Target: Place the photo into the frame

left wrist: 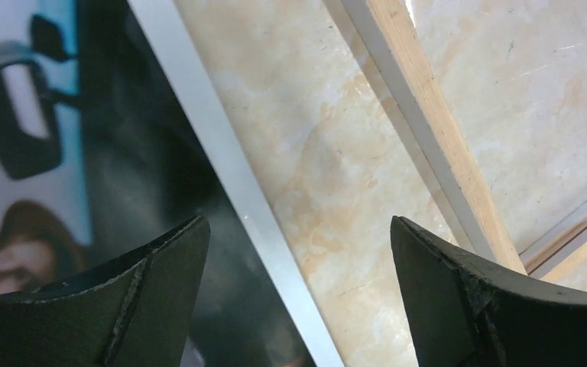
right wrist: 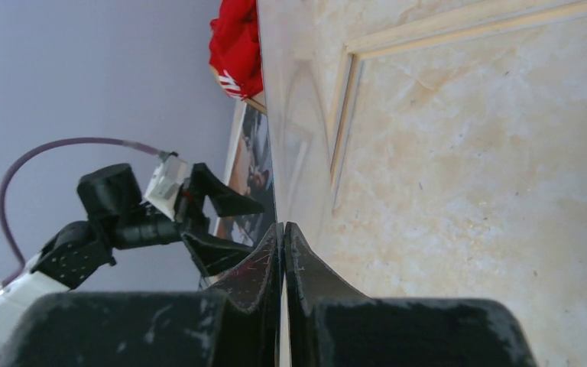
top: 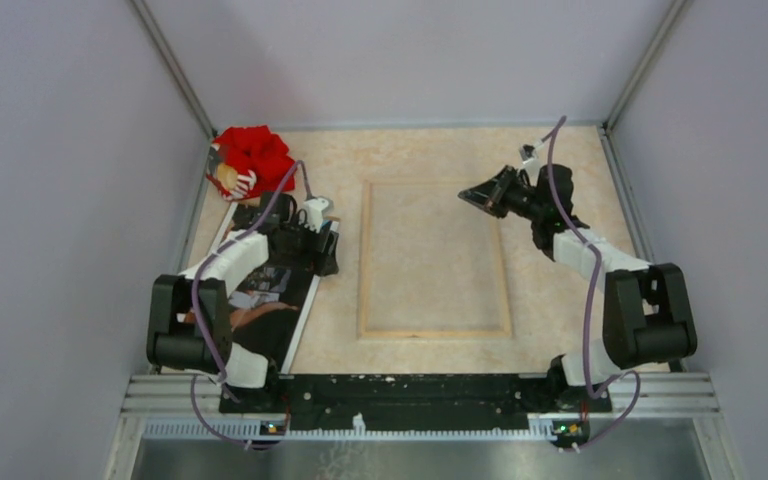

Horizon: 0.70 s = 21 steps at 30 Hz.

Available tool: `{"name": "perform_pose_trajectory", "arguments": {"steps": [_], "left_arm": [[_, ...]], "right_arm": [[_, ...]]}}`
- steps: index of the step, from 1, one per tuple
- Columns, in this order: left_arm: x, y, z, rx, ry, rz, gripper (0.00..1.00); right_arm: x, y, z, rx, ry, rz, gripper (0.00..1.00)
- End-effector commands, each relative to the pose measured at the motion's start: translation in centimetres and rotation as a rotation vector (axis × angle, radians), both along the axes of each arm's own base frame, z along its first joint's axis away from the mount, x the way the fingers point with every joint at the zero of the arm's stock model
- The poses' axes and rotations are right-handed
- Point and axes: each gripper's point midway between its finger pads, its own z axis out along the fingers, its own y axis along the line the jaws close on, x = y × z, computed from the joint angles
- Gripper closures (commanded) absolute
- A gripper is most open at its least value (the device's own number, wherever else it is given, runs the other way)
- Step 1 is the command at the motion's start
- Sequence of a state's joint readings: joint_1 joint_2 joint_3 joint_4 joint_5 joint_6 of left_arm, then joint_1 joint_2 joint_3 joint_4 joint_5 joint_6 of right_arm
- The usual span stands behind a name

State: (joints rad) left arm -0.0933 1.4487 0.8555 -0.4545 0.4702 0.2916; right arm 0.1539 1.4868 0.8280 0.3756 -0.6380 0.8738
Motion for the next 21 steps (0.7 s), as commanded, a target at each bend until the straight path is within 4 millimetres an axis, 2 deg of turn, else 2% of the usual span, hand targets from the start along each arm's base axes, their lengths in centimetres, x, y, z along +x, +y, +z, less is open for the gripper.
{"name": "perform_pose_trajectory", "arguments": {"steps": [1,6,11,14,21], "left_arm": [[2.6,-1.8,0.7,-0.034,-0.064,-0.012,0.07],[2.5,-2.6,0.8,-0.080,-0.069,-0.026,0.11],[2.4,-3.0,1.2,-0.098,-0.072,-0.032,0.17],[2.1,-3.3,1.4,-0.114,-0.067,-0.043,0.21],[1.3,-4.9,1.6,-0.140,-0.066,-0.092,0.23]], "right_arm": [[-0.6,0.4,3.6,0.157,-0.061,0.000,1.00],[-0.1,0.3,2.9,0.212,0.062,-0.048,1.00],[0.8,0.0,3.5,0.251,0.191,-0.121,1.00],[1.2,-0.4,4.6,0.242,0.219,-0.164,1.00],[1.5,-1.0,5.4,0.199,0.275,-0.218,1.00]]}}
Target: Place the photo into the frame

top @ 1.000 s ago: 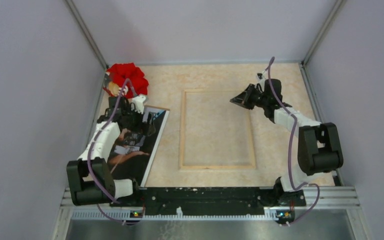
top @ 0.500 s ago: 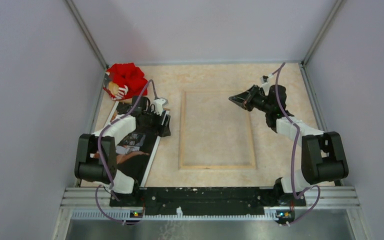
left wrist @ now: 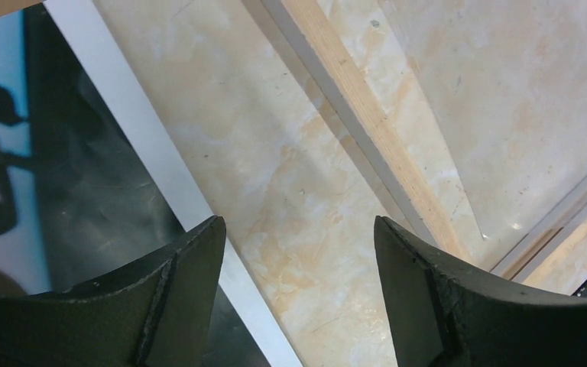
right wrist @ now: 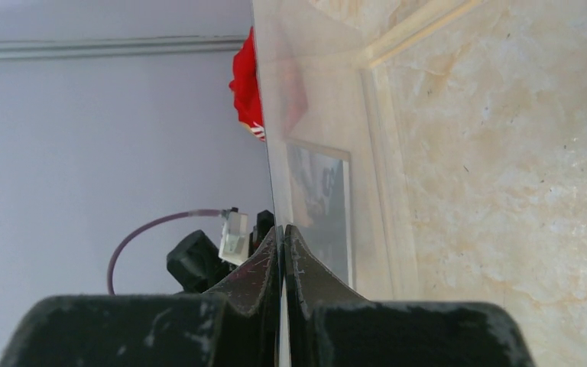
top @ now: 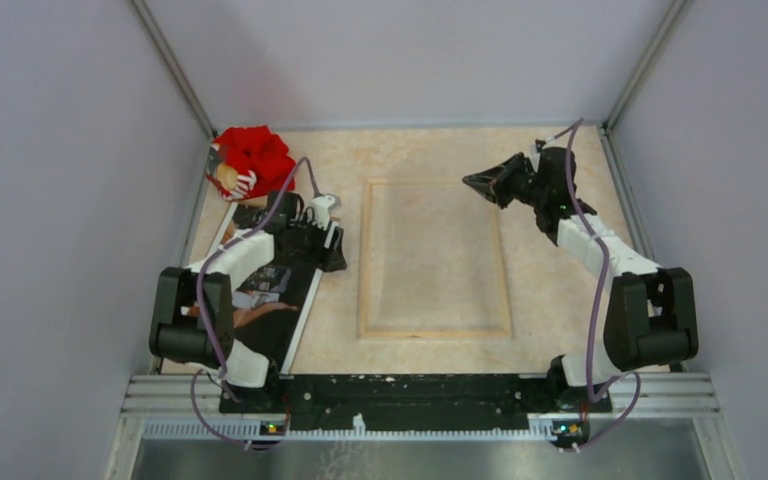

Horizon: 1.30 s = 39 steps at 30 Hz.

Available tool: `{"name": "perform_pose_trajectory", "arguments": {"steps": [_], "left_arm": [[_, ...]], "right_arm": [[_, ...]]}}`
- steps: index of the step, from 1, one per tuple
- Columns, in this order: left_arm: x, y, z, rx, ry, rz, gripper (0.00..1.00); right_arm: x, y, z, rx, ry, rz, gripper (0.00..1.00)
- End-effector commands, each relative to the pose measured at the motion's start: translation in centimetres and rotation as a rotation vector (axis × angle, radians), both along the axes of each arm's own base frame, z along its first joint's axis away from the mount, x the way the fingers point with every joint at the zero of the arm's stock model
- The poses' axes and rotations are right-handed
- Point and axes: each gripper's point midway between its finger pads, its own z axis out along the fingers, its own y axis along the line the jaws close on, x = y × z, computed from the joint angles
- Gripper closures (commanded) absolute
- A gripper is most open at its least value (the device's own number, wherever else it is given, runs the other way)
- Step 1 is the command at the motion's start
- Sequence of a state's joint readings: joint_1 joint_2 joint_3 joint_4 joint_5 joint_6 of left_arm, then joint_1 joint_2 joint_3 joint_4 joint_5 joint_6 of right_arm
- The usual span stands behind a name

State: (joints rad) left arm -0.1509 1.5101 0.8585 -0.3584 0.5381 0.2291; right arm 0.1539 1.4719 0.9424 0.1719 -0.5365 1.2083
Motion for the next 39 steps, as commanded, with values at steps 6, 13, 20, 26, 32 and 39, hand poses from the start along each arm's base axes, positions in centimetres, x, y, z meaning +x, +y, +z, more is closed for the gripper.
{"name": "perform_pose_trajectory", "arguments": {"steps": [6,13,20,26,32,39], "left_arm": [[0.5,-2.1,1.7,-0.064,-0.060,-0.053,0.24],[0.1,-3.3,1.0,-0.113,-0.031,-0.064,0.32],[-0.8,-4.4,-1.2,-0.164,0.046,-0.071,0.39],[-1.0,-4.7,-2.2,-0.176,0.075,-0.082,0.44],[-1.0,-4.8,-1.7,-0.183,0.060,-0.088,0.47],[-0.5,-4.1,-1.1,-0.138,0.013,-0.087,0.48]], "right_arm": [[0.4,0.2,3.7,0.009,-0.038,-0.018,1.00],[0.1,1.3,5.5,0.054,-0.069,-0.016,1.00],[-0.8,1.8,7.1,0.115,-0.084,-0.047,1.00],[-1.4,1.9,8.7,0.141,-0.107,-0.058,1.00],[-2.3,2.4,9.4,0.155,-0.106,-0.044,1.00],[-3.5,2.5,9.3,0.182,-0.096,-0.054,1.00]]}}
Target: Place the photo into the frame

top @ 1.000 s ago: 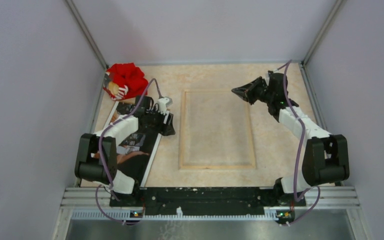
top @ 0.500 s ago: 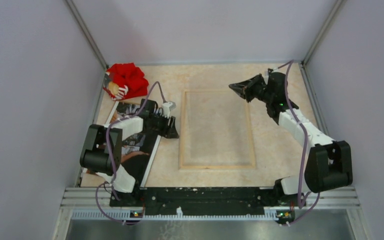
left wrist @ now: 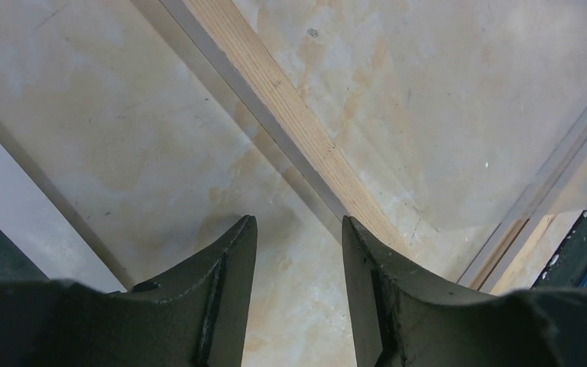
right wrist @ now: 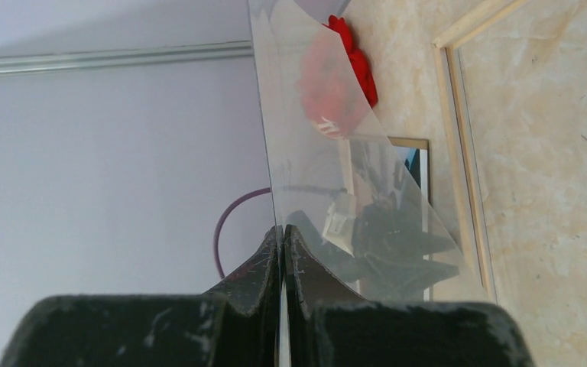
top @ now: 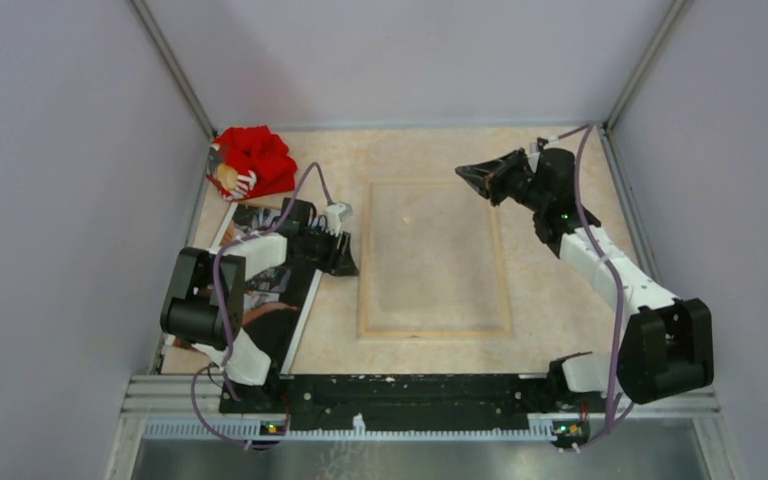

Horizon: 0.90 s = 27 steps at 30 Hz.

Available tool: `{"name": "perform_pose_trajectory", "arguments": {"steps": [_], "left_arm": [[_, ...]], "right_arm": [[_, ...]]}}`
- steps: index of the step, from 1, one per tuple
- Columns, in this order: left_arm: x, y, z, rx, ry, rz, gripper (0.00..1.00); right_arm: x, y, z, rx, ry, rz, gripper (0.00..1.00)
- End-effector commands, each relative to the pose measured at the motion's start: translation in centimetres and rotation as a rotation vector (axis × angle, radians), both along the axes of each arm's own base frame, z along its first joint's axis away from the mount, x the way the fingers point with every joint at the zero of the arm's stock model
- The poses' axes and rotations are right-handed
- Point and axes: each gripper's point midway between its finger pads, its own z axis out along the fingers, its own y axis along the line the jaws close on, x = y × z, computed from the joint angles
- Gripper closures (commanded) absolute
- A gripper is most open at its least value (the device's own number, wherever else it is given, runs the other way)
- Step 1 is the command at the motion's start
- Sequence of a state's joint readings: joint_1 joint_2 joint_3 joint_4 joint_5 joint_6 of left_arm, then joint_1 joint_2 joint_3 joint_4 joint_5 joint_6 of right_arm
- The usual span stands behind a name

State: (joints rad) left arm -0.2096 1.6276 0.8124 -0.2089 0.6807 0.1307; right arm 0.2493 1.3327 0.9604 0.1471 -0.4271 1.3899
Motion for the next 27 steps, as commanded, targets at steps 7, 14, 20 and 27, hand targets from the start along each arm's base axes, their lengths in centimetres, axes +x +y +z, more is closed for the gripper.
{"name": "perform_pose_trajectory", "arguments": {"steps": [7,14,20,27], "left_arm": [[2.2,1.6,3.3,0.015,-0.153,0.027,0.50],[2.4,2.4,3.0,0.056,-0.162,0.049,0.51],[2.2,2.7,2.7,0.070,-0.164,0.056,0.51],[2.4,3.1,2.3,0.096,-0.165,0.075,0.51]], "right_arm": [[-2.6,0.7,3.7,0.090,-0.076,0.009,1.00],[-3.4,0.9,4.6,0.122,-0.090,0.006,1.00],[-3.9,1.2,4.8,0.144,-0.092,0.012,1.00],[-4.6,2.4,4.7,0.165,-0.084,0.041,1.00]]}}
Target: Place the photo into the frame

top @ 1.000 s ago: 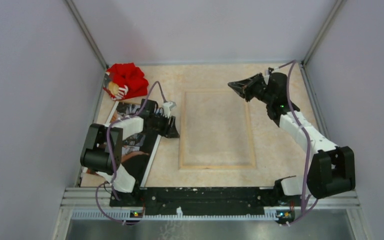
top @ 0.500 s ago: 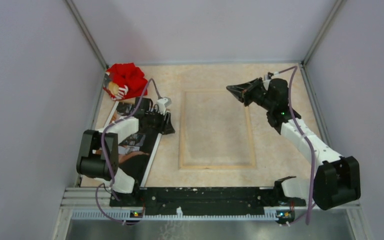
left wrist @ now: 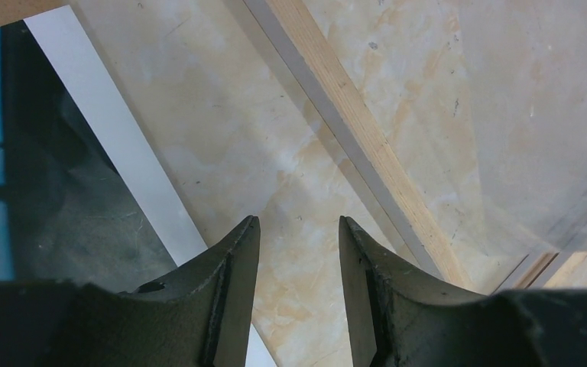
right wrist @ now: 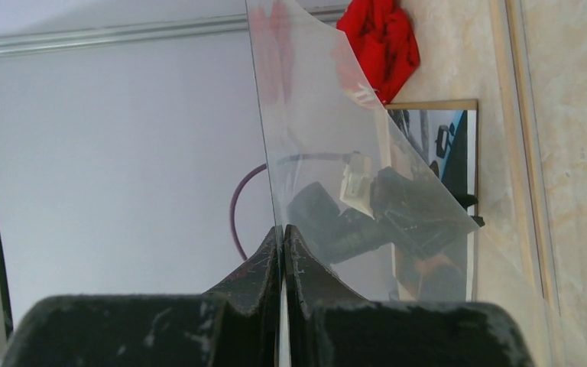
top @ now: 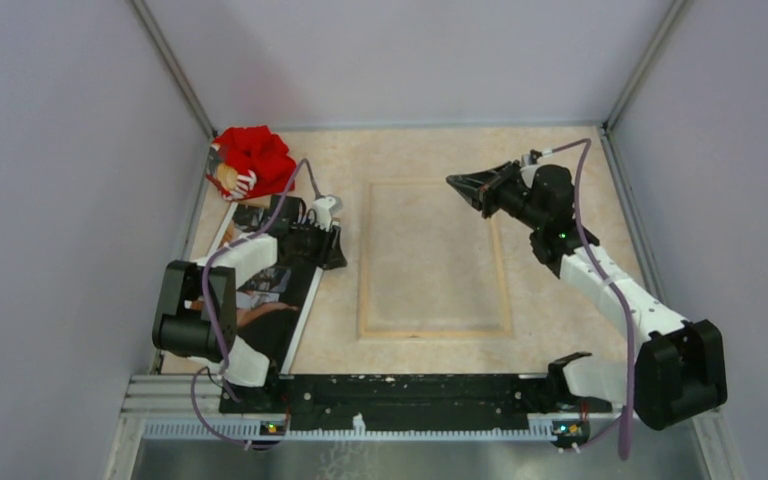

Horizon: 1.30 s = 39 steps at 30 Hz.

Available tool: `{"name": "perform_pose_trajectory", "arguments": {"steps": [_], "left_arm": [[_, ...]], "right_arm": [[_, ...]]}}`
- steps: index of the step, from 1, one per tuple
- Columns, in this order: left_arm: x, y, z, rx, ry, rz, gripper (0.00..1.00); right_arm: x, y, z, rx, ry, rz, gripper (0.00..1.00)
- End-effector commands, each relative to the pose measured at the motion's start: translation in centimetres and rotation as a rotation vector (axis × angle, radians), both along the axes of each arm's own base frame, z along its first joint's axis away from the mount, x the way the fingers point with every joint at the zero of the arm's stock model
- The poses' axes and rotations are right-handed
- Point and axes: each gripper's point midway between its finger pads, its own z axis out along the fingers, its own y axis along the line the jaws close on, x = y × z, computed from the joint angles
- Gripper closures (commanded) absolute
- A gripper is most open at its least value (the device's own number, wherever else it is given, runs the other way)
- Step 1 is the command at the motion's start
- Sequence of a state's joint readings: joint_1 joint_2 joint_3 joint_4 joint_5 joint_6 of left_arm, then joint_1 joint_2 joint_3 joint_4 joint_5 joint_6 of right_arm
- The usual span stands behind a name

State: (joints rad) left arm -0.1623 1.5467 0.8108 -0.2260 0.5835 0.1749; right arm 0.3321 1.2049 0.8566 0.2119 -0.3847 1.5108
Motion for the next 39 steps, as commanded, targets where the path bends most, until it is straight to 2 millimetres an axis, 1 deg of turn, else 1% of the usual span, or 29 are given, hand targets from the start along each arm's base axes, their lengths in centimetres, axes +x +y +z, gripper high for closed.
{"name": "perform_pose_trajectory", "arguments": {"steps": [1,6,12,15,21,24,29,34,39], "left_arm": [[0.7,0.4,0.8,0.022,-0.060,0.008,0.51],[1.4,1.3,0.3,0.071,-0.047,0.049,0.51],[1.8,1.9,0.7,0.026,-0.022,0.093,0.52],[1.9,2.4,0.9,-0.019,0.012,0.117,0.52],[2.4,3.7,1.1,-0.038,0.019,0.164,0.52],[2.5,4.2,1.1,-0.046,0.025,0.186,0.49],[2.5,4.7,1.1,-0.038,0.015,0.199,0.43],[2.4,4.8,1.0,-0.029,0.009,0.197,0.41],[2.3,4.8,1.1,-0.024,0.001,0.193,0.41]], "right_arm": [[-0.9,0.7,2.8,0.058,-0.075,0.015,1.00],[-1.3,1.1,3.3,0.070,-0.088,0.019,1.00],[-1.7,1.0,3.8,0.078,-0.100,0.011,1.00],[-2.0,1.1,3.8,0.083,-0.098,0.011,1.00],[-2.5,1.8,3.2,0.098,-0.083,0.018,1.00],[-2.8,2.3,3.1,0.106,-0.079,0.026,1.00],[-3.1,2.6,3.5,0.113,-0.088,0.031,1.00],[-3.3,2.8,3.8,0.111,-0.096,0.031,1.00],[-3.4,2.7,3.1,0.099,-0.084,0.025,1.00]]}}
